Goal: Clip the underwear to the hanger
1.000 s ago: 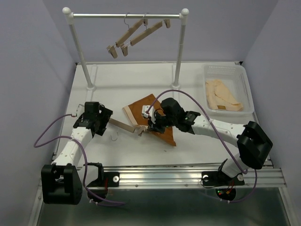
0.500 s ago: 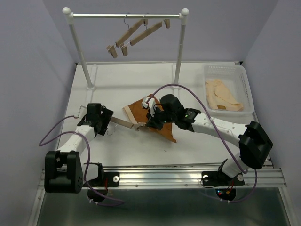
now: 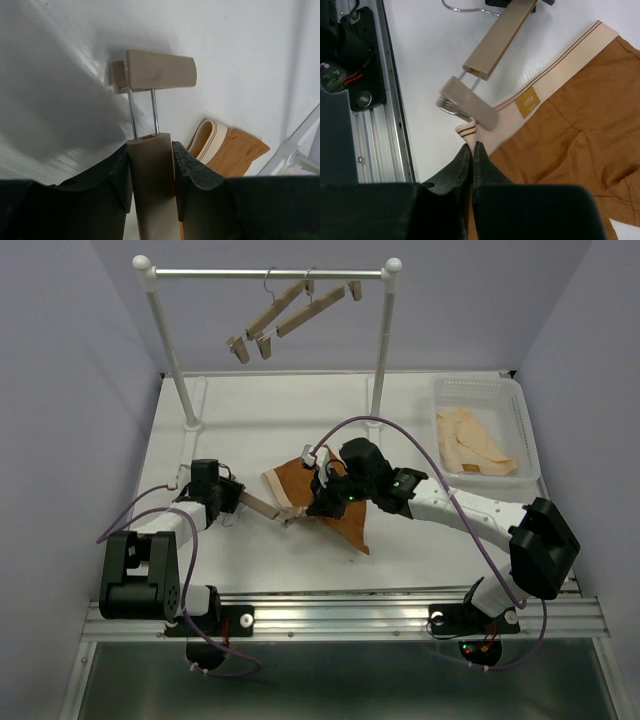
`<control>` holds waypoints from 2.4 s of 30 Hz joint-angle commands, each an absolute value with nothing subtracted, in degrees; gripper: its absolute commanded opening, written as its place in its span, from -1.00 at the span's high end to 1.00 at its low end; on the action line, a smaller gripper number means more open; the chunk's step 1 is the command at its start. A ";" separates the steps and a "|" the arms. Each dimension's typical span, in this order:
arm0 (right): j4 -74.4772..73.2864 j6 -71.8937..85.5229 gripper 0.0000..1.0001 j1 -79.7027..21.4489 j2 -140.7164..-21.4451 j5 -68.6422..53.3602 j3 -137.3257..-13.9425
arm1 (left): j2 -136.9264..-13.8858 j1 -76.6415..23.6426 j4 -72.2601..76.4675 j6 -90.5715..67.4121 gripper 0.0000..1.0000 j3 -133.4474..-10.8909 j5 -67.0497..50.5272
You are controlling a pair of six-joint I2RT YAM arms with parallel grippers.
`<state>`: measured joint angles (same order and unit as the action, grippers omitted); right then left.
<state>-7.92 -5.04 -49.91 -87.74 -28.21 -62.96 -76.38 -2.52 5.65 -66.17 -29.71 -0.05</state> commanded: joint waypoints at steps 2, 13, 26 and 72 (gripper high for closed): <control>-7.91 -3.95 0.97 -49.66 -86.13 -32.78 -64.25 | -77.61 -2.37 8.70 -64.87 0.57 -32.08 -2.46; -10.55 -9.40 -0.33 -49.66 -86.57 -29.35 -65.21 | -75.41 -3.16 6.60 -59.07 1.00 -35.06 -2.02; -0.98 -8.20 -1.00 -49.66 -91.74 -27.24 -71.53 | -72.95 -6.15 8.44 -54.66 1.00 -36.12 -4.04; 4.13 22.94 0.04 -50.19 -108.11 -22.70 -71.19 | -82.17 -18.19 18.98 -55.55 1.00 -40.95 -1.93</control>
<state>1.85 21.37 -49.93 -108.38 -27.86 -71.75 -81.54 -17.37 14.13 -56.80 -37.69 -0.16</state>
